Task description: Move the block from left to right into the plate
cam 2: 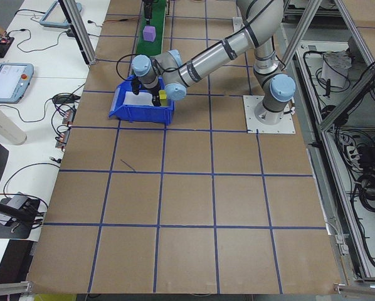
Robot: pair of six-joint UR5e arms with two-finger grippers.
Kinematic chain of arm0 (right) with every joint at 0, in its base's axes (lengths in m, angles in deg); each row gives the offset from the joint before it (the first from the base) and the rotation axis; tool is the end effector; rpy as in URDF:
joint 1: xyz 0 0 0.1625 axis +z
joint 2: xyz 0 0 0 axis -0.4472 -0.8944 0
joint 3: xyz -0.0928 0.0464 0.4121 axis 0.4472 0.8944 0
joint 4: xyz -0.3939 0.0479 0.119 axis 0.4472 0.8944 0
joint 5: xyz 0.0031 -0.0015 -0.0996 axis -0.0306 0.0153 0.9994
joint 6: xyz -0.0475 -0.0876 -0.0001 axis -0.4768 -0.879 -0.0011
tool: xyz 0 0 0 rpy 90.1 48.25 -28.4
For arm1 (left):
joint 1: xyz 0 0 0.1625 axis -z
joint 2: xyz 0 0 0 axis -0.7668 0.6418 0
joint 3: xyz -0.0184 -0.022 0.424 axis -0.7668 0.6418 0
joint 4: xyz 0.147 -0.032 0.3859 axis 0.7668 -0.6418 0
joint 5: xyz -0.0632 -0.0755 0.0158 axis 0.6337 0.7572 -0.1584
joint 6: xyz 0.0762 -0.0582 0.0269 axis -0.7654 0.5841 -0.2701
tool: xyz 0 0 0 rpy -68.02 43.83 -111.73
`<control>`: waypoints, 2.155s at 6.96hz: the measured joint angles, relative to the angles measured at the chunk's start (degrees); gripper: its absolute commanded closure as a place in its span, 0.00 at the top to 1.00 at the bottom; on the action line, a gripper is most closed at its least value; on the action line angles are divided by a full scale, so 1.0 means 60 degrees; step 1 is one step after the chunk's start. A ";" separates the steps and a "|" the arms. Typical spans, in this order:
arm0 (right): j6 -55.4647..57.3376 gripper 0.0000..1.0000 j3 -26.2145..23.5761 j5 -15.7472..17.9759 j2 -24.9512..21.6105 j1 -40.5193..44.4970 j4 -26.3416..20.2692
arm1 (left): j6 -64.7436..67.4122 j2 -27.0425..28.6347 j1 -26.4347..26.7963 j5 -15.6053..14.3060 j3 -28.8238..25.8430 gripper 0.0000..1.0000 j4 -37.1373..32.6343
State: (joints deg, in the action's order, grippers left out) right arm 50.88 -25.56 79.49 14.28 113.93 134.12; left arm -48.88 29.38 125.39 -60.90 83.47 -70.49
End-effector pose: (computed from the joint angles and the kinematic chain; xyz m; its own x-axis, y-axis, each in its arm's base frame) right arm 0.1238 -0.6753 0.2950 -0.9754 0.0479 -0.2153 0.0573 0.9976 -0.0379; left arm -0.0019 -0.6084 0.2157 -0.9615 -0.0513 0.2699 -0.0096 0.9881 0.1537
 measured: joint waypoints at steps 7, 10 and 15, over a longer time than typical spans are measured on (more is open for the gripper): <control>0.0063 0.64 -0.0073 0.0127 0.0183 0.0000 0.0187 | -0.1018 -0.0414 -0.0028 -0.0658 -0.0701 0.38 0.0031; -0.0196 0.17 -0.0121 0.1055 0.0259 -0.0036 0.0338 | -0.1441 -0.1119 0.0332 -0.1083 -0.1444 0.38 -0.0403; -0.5092 0.23 -0.0697 0.2547 -0.1997 -0.2287 -0.0350 | 0.1702 -0.0335 0.2778 -0.1109 -0.2715 0.39 -0.0067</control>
State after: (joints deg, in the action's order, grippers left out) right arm 20.33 -29.74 94.77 2.30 100.21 132.03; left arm -38.67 27.37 142.06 -67.56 67.18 -70.89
